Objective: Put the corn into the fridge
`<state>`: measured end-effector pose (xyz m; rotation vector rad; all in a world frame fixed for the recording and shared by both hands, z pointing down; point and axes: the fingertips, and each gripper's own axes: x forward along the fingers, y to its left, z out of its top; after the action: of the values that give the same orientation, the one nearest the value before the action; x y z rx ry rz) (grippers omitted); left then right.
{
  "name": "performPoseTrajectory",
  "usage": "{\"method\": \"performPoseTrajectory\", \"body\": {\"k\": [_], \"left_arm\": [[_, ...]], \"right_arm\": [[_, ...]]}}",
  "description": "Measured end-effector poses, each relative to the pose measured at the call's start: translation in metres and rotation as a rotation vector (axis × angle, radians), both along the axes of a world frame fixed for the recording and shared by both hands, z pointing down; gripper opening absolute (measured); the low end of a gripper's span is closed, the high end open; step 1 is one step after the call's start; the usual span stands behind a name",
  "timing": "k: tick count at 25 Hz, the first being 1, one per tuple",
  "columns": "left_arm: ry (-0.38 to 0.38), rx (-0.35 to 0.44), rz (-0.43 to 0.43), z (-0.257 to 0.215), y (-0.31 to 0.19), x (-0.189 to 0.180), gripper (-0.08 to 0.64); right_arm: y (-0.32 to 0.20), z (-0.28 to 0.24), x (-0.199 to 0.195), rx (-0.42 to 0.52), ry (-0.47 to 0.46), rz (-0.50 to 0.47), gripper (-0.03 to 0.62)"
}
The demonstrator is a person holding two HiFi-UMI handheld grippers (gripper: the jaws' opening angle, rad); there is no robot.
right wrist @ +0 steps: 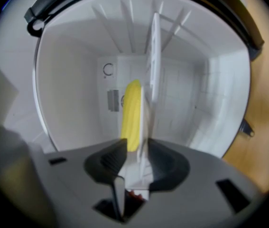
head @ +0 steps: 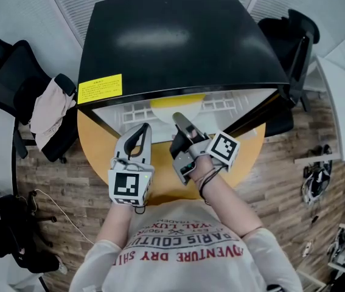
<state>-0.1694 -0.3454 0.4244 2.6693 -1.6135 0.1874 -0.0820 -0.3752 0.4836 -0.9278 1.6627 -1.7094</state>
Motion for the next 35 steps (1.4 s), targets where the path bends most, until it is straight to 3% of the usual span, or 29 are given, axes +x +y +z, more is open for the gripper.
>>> {"method": "performPoseTrajectory", "body": {"k": [6, 8, 9, 11, 15, 21, 23, 30, 35], "left_arm": [[0.022, -0.015, -0.014, -0.003, 0.012, 0.009, 0.025], [0.013, -0.015, -0.015, -0.001, 0.02, 0.013, 0.025], [0.012, -0.02, -0.017, 0.0, 0.024, 0.015, 0.025], [0.011, -0.029, -0.023, 0.001, 0.032, 0.02, 0.025], [0.014, -0.029, -0.041, -0.004, 0.046, 0.025, 0.025], [0.017, -0.031, -0.082, -0.007, 0.064, 0.023, 0.025], [0.017, -0.031, -0.093, -0.007, 0.07, 0.023, 0.025], [0.018, -0.023, -0.105, -0.009, 0.081, 0.029, 0.025], [0.02, -0.023, -0.11, -0.008, 0.084, 0.032, 0.025]], "right_arm": [[0.029, -0.012, -0.002, 0.055, -0.008, -0.07, 0.158], [0.041, -0.011, 0.001, 0.061, 0.001, -0.085, 0.155], [0.047, -0.011, 0.004, 0.073, 0.029, -0.091, 0.123], [0.055, -0.01, 0.012, 0.117, 0.122, -0.101, 0.043], [0.068, -0.018, 0.023, 0.247, 0.304, -0.114, 0.035], [0.08, -0.039, 0.04, 0.618, 0.858, -0.125, 0.035], [0.085, -0.047, 0.041, 0.72, 0.986, -0.129, 0.035], [0.098, -0.054, 0.043, 0.931, 1.282, -0.156, 0.034], [0.102, -0.049, 0.048, 0.973, 1.367, -0.17, 0.031]]}}
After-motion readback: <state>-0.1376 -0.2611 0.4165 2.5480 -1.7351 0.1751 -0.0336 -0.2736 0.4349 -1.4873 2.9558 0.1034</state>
